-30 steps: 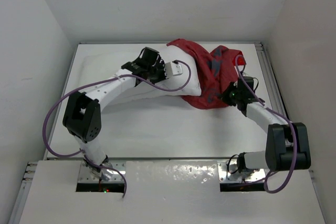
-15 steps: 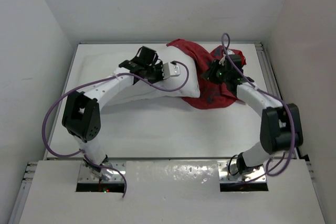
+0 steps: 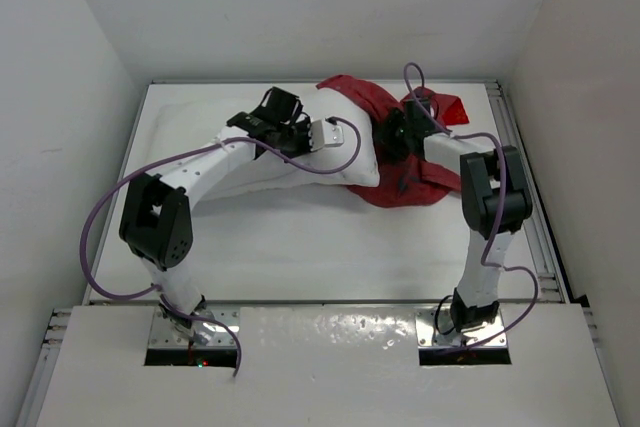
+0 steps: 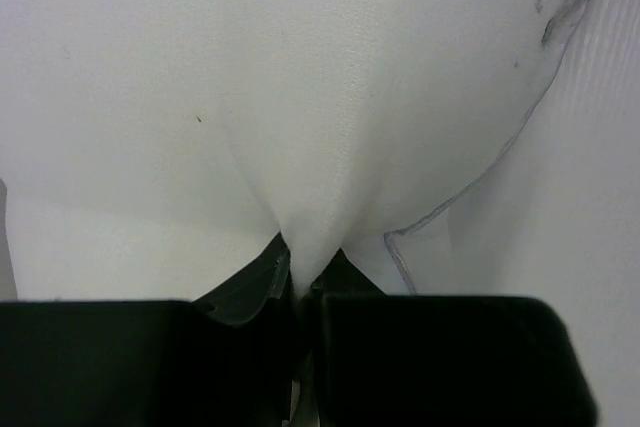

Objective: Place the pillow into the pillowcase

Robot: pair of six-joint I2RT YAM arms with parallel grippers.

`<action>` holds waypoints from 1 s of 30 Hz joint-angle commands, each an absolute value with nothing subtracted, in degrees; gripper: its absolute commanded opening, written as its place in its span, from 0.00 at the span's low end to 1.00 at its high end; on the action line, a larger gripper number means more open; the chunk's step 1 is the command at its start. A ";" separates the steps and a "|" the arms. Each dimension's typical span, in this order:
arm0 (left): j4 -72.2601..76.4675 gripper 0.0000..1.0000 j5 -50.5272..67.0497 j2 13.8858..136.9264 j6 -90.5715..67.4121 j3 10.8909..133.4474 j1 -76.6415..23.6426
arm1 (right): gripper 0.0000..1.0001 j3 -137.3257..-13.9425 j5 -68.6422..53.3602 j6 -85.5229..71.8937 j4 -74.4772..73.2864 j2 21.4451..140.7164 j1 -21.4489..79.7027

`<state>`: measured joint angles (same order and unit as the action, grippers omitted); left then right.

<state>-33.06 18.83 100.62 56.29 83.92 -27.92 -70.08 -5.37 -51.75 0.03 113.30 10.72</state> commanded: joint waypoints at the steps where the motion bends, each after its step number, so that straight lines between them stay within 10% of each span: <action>1: -33.75 0.00 17.67 101.07 57.39 85.34 -27.86 | 0.62 -74.17 -1.41 -54.67 4.04 115.31 11.51; 4: -33.31 0.00 17.58 101.60 57.31 85.34 -27.77 | 0.51 -76.02 1.31 -55.20 4.48 118.29 12.39; 8: -31.91 0.00 18.19 102.48 53.11 87.09 -27.25 | 0.00 -76.30 2.29 -55.11 3.16 120.76 12.13; 18: -31.29 0.00 20.92 103.54 44.21 93.07 -22.24 | 0.00 -49.59 -27.82 -25.88 17.06 95.46 9.49; 30: -27.33 0.00 16.52 102.39 41.49 91.05 -22.76 | 0.00 -54.04 -58.34 -4.89 -14.94 84.81 10.02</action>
